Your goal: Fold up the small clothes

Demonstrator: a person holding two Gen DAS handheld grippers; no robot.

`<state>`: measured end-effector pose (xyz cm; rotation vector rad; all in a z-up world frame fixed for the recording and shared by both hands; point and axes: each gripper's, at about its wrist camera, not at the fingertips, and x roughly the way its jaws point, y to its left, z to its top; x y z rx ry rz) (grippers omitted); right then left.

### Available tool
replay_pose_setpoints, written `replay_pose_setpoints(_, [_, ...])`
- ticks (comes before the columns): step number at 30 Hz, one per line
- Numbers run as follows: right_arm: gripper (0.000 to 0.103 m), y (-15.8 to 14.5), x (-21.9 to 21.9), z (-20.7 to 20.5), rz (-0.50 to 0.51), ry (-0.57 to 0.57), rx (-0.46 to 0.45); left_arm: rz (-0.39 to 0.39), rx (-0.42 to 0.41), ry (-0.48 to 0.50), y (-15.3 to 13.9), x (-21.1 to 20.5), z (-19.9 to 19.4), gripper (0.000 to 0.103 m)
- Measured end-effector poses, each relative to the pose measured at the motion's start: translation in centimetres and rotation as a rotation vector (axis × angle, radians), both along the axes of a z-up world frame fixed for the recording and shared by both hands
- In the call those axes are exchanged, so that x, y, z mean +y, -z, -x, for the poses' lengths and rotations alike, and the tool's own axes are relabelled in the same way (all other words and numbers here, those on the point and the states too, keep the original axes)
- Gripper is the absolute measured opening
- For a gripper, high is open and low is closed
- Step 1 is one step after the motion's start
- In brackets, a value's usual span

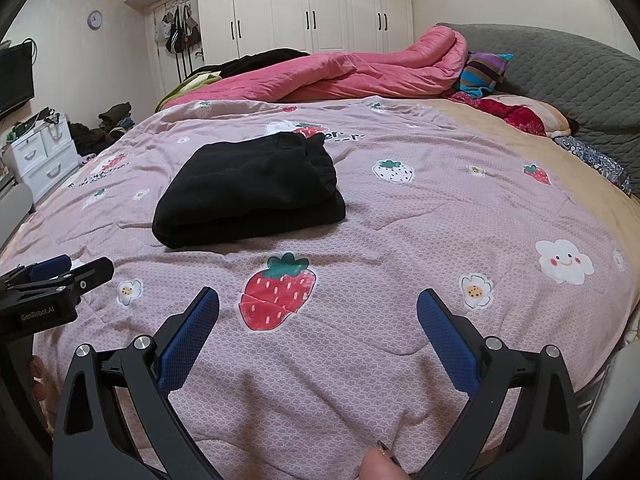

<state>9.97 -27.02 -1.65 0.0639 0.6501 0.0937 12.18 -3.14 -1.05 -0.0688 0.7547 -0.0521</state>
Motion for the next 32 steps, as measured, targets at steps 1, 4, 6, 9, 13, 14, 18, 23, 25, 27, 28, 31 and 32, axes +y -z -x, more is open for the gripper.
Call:
replay_pose_setpoints(1, [0.099, 0.0, 0.0, 0.0, 0.0, 0.001, 0.0, 0.001, 0.002, 0.001, 0.0, 0.0, 0.0, 0.094])
replay_pose_setpoints(4, [0.099, 0.0, 0.0, 0.0, 0.0, 0.001, 0.0, 0.005, 0.007, 0.002, 0.1, 0.1, 0.0, 0.094])
replay_pose_setpoints(6, [0.099, 0.0, -0.1, 0.0, 0.0, 0.003, 0.002, 0.003, 0.008, 0.003, 0.1, 0.2, 0.1, 0.094])
replay_pose_setpoints(9, [0.099, 0.0, -0.2, 0.0, 0.001, 0.005, 0.002, 0.005, 0.009, 0.007, 0.1, 0.2, 0.0, 0.094])
replay_pose_setpoints(13, [0.099, 0.0, -0.1, 0.0, 0.0, 0.004, 0.002, 0.009, 0.014, 0.011, 0.1, 0.1, 0.0, 0.094])
replay_pose_setpoints(14, [0.099, 0.0, -0.1, 0.0, 0.0, 0.005, 0.003, 0.007, 0.013, 0.011, 0.1, 0.0, 0.0, 0.094])
replay_pose_setpoints(18, [0.099, -0.2, -0.9, 0.3, -0.018, 0.022, 0.004, 0.0, 0.01, 0.019, 0.0, -0.3, 0.1, 0.094])
replay_pose_setpoints(23, [0.099, -0.9, -5.9, 1.5, -0.111, 0.17, -0.004, 0.019, 0.008, 0.004, -0.4, 0.8, 0.2, 0.094])
replay_pose_setpoints(25, [0.099, -1.2, -10.4, 2.6, -0.113, 0.292, -0.009, 0.05, 0.018, -0.024, -0.6, 2.9, 0.0, 0.094])
replay_pose_setpoints(27, [0.099, -1.2, -16.5, 4.3, -0.047, 0.486, -0.008, 0.082, 0.027, -0.097, -0.9, 7.1, -0.4, 0.094])
replay_pose_setpoints(28, [0.099, -1.0, -20.0, 5.3, -0.033, 0.583, 0.007, 0.083, 0.029, -0.143, -1.0, 9.3, -0.7, 0.094])
replay_pose_setpoints(31, [0.099, 0.5, -31.1, 8.4, -0.046, 0.867, 0.087, -0.003, 0.045, -0.336, -1.2, 17.9, -1.5, 0.094])
replay_pose_setpoints(32, [0.099, 1.4, -35.0, 9.7, -0.068, 0.953, 0.11, -0.049, 0.056, -0.404, -1.1, 20.9, -1.9, 0.094])
